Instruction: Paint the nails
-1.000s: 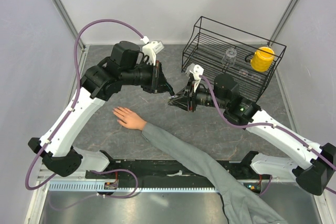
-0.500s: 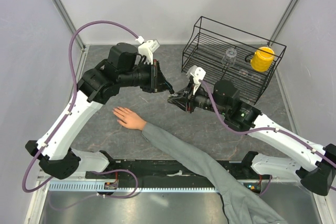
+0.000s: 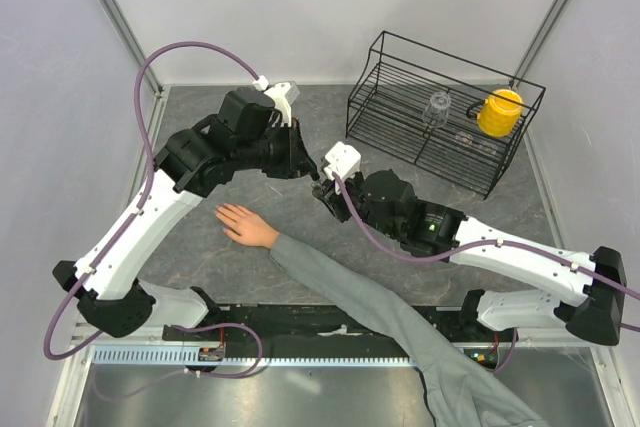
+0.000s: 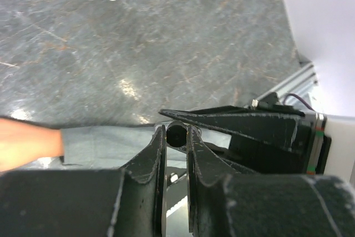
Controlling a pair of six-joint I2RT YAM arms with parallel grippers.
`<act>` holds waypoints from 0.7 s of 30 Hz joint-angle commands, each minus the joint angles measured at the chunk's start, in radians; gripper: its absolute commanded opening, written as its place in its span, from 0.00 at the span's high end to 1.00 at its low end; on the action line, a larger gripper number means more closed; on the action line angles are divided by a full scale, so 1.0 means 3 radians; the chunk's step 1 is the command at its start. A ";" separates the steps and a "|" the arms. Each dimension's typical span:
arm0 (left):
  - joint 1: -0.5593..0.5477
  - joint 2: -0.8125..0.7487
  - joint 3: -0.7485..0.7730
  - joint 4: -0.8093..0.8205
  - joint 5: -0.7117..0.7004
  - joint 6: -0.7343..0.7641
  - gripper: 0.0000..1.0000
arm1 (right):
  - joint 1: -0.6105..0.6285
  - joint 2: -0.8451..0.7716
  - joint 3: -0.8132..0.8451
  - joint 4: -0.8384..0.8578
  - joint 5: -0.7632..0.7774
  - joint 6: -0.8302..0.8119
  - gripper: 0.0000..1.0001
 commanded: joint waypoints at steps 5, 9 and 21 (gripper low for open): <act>-0.0006 -0.0255 -0.0172 0.0425 -0.0028 0.0085 0.40 | -0.0073 -0.0286 -0.0077 0.0168 -0.0177 -0.0027 1.00; 0.0009 -0.0567 -0.0397 0.0840 0.0120 0.0193 0.21 | -0.0323 -0.0419 -0.0184 0.0148 -0.0882 0.0151 1.00; 0.0112 -0.0967 -0.0995 0.1812 0.0883 0.0275 0.01 | -0.1009 -0.0629 -0.0282 0.0219 -0.2571 0.0606 1.00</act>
